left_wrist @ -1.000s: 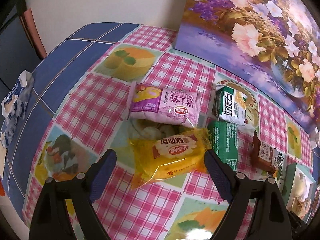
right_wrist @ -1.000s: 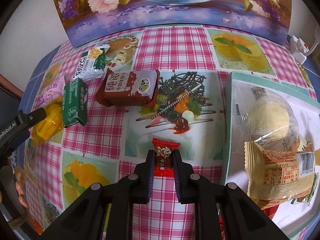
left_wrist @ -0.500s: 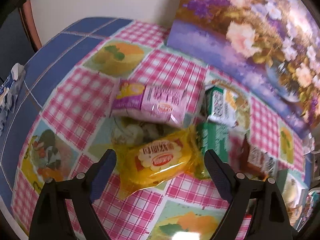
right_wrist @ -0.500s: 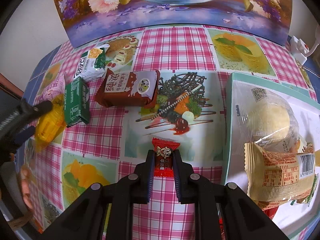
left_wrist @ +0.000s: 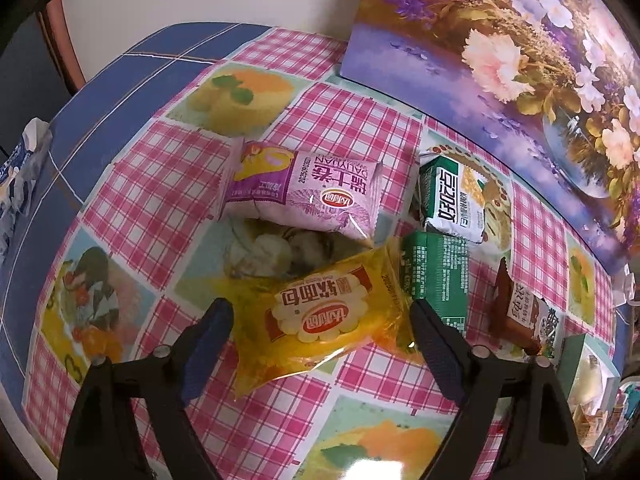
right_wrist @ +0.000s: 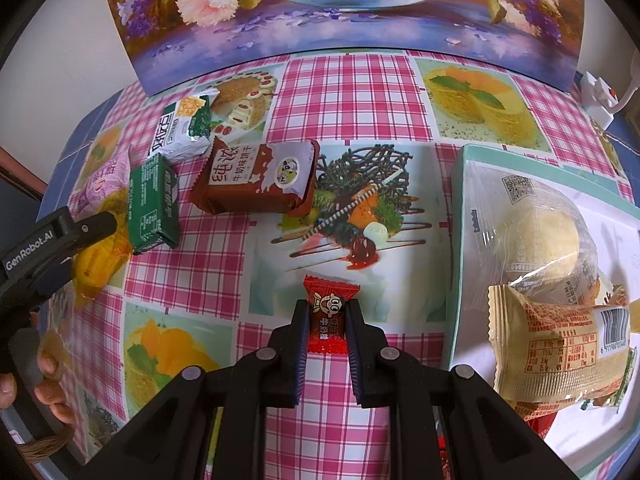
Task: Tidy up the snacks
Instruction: 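Grasp the yellow bread pack with the left gripper, then carry the yellow bread pack and red candy into the tray and release both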
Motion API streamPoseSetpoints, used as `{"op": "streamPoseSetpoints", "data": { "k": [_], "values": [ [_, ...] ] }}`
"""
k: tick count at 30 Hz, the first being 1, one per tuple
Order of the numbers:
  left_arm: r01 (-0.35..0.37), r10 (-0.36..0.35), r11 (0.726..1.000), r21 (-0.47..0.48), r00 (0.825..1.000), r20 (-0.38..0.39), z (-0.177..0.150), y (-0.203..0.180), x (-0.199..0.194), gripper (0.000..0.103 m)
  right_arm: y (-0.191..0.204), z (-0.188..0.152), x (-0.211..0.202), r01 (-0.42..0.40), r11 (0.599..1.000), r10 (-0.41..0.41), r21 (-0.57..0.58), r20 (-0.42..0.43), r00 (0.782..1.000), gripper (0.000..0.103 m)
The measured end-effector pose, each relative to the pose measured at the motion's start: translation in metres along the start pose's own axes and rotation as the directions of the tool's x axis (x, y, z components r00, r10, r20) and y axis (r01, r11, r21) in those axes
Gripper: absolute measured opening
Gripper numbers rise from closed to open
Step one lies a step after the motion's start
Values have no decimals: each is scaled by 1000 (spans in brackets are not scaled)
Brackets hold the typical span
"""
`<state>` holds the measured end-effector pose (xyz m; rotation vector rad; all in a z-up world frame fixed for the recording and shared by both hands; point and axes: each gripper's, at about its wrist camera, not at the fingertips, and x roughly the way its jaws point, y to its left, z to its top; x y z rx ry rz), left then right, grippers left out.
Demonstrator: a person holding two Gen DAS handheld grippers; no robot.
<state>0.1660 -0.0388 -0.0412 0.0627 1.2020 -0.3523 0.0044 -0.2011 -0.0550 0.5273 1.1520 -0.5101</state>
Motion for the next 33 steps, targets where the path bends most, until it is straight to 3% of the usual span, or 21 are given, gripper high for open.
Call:
{"op": "streamPoseSetpoints", "data": {
  "k": [4, 12, 33],
  "values": [
    [5, -5, 1000, 14, 1000, 9, 1, -3, -7, 72, -2, 0, -3, -6, 1000, 5, 6, 6, 1000, 18],
    [15, -16, 1000, 16, 1000, 18, 0, -4, -20, 72, -12, 5, -26, -25, 999, 23, 33, 59, 998, 18],
    [27, -49, 993, 114, 981, 190, -13, -33, -119, 72, -47, 4, -105, -48, 994, 30, 98, 184, 982, 18]
  ]
}}
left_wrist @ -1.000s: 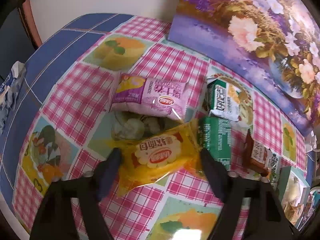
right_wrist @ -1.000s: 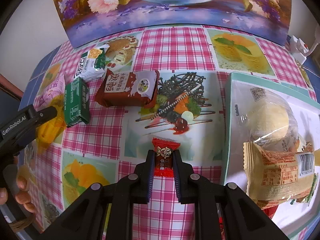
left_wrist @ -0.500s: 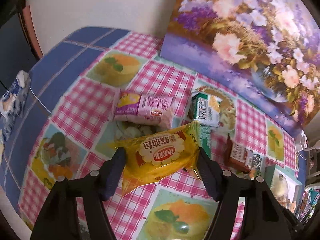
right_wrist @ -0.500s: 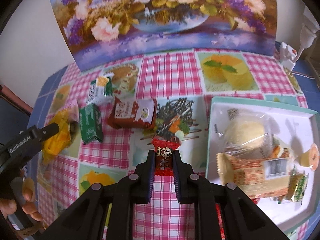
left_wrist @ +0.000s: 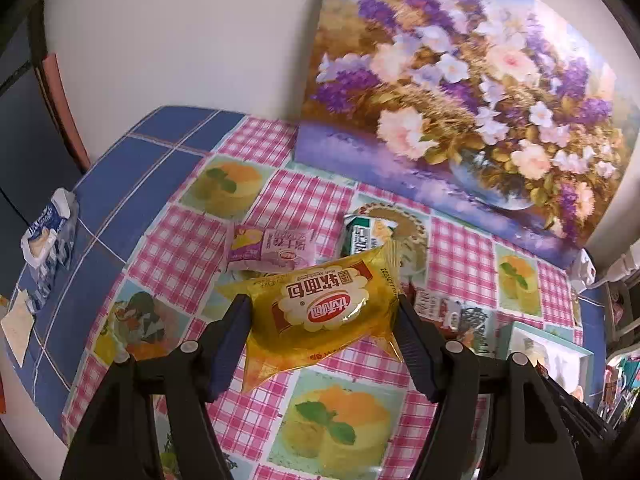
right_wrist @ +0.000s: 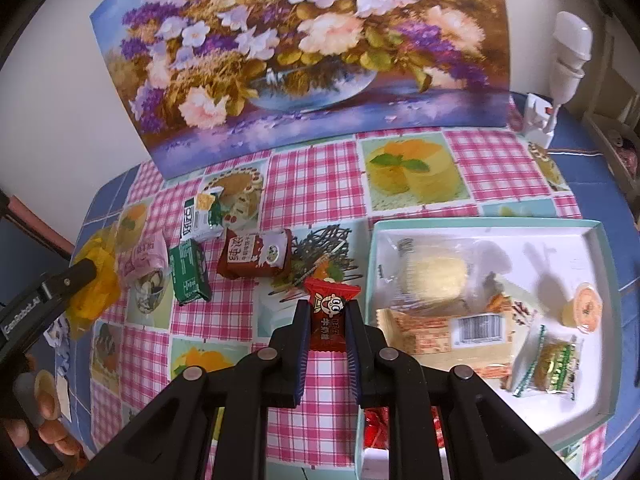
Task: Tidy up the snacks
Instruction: 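Carry the yellow bread pack and red candy into the tray and release both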
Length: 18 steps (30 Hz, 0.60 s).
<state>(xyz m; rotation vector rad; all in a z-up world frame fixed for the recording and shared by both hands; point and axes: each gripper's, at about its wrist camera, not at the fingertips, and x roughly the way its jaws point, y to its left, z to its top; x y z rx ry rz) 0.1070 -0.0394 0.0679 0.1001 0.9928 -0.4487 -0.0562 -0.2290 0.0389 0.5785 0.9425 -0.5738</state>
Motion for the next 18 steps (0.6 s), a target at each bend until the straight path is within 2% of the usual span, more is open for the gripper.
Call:
{"op": "streamPoseSetpoints", "data": {
  "k": [9, 18],
  "values": [
    [15, -18, 998, 63, 998, 61, -11, -26, -38, 72, -10, -8, -26, 1, 1000, -1, 4, 39, 999, 18],
    [30, -41, 989, 146, 996, 74, -36, -57, -56, 72, -26, -18, -53, 9, 1000, -11, 20, 76, 997, 18]
  ]
}}
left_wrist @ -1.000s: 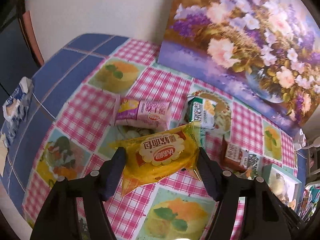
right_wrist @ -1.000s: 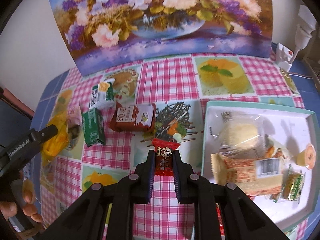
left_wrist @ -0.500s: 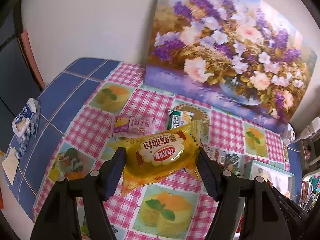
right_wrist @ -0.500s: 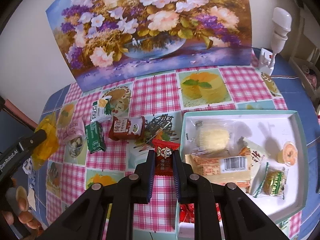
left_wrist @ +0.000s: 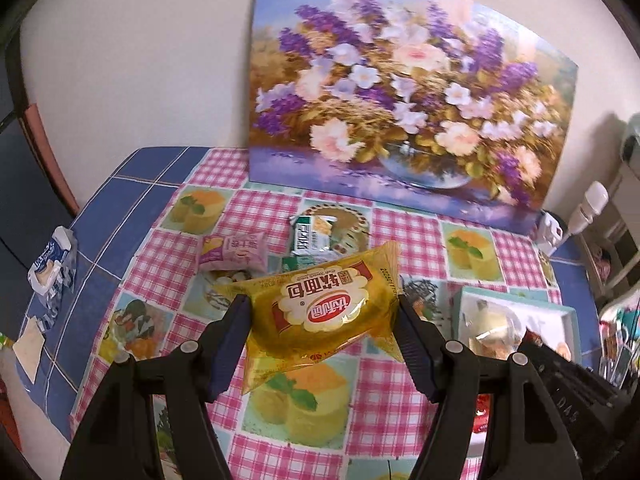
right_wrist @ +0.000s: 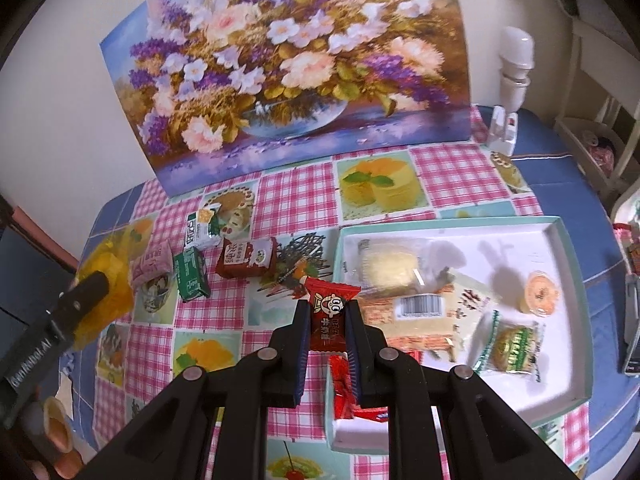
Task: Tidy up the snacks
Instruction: 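Carry the yellow bread pack and red candy into the tray and release both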
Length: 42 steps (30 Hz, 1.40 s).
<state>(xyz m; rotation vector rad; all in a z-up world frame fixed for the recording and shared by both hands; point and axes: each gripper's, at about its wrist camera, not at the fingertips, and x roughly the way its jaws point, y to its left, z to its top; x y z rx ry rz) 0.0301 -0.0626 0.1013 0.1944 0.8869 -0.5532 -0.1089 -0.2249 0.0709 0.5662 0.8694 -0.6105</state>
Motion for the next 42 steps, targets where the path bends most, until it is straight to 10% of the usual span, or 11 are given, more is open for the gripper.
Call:
{"op": "streamPoseSetpoints", "data": {
  "k": [14, 27, 42],
  "values": [
    [80, -78, 989, 126, 997, -17, -34, -65, -15, 72, -64, -20, -31, 62, 993, -65, 103, 33, 997, 18],
    [223, -191, 899, 378, 974, -122, -81, -185, -21, 72, -147, -29, -46, 185, 955, -191, 230, 6, 982, 18],
    [223, -124, 870, 439, 962, -244, -114, -222, 16, 72, -162, -45, 2, 204, 958, -174, 199, -159, 972, 19]
  ]
}}
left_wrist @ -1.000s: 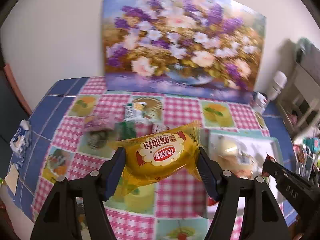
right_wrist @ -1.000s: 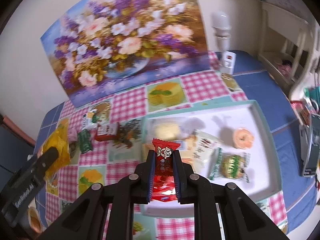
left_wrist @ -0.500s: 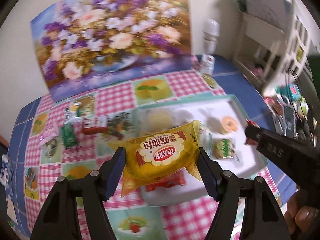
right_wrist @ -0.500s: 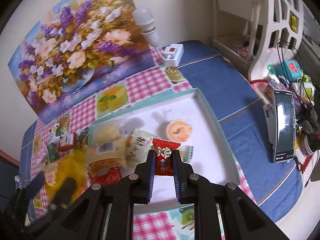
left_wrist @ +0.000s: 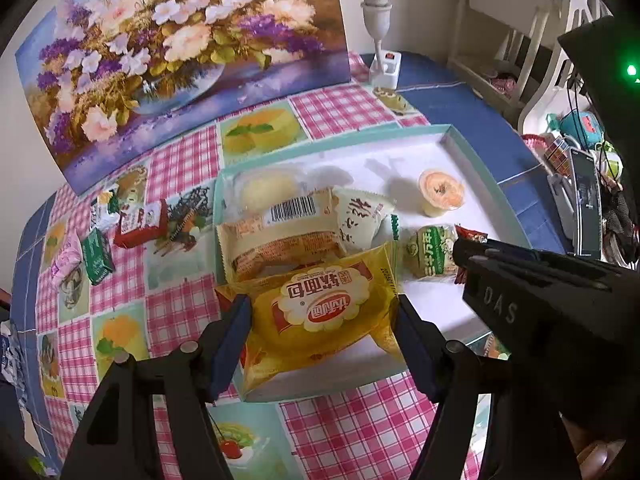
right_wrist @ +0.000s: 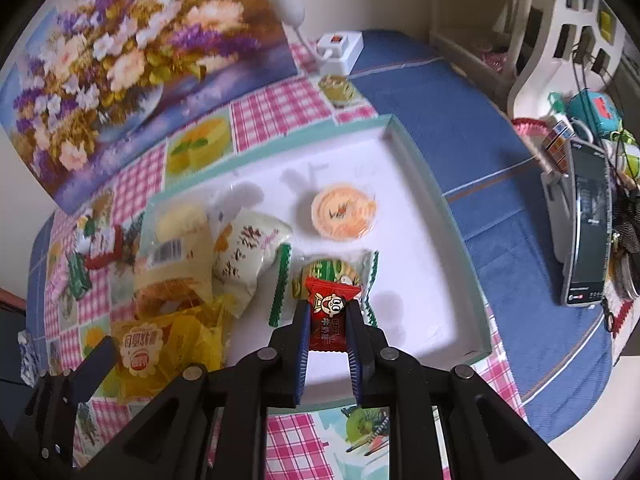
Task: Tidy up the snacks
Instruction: 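Carry the yellow bread pack and red candy into the tray and release both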
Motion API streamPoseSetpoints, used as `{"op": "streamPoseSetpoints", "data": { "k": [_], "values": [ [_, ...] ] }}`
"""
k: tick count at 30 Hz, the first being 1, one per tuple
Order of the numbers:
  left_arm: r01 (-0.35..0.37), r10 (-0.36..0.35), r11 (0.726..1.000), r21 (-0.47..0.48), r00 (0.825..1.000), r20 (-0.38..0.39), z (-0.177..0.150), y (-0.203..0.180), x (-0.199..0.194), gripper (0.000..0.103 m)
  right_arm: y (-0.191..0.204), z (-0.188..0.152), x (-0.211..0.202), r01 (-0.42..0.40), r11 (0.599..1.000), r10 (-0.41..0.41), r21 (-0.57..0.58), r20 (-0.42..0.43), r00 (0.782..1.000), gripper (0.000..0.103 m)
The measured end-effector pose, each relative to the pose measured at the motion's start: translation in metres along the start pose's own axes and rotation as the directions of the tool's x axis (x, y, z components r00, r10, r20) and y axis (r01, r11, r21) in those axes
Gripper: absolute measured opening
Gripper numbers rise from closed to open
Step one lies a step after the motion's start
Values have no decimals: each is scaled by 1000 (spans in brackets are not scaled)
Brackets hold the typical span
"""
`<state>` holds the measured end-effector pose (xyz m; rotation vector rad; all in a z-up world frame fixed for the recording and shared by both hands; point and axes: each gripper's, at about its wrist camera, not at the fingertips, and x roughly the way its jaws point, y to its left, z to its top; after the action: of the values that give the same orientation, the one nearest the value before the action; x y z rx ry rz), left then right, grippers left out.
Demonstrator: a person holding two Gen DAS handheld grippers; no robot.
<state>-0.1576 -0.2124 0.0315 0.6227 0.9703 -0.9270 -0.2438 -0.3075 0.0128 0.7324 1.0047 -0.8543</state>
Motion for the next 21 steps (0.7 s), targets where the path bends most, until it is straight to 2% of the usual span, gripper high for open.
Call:
{"op": "streamPoseSetpoints", "data": {
  "k": [5, 13, 15, 21],
  "values": [
    [-4, 4, 1000, -17, 1000, -31, -1, 2, 10, 72, 2, -2, 6, 7, 1000, -7, -11, -23, 1000, 19],
    [-3, 3, 1000, -20, 1000, -31, 0, 4, 10, 74, 4, 0, 8, 16, 1000, -17, -19, -35, 999, 20],
    [-5, 4, 1000, -17, 1000, -29, 0, 4, 9, 83, 4, 0, 9, 22, 1000, -22, -20, -38, 999, 20],
    [-7, 6, 1000, -15, 1000, -16, 0, 4, 5, 84, 3, 1, 10, 28, 1000, -29, -10, -42, 999, 20]
  ]
}}
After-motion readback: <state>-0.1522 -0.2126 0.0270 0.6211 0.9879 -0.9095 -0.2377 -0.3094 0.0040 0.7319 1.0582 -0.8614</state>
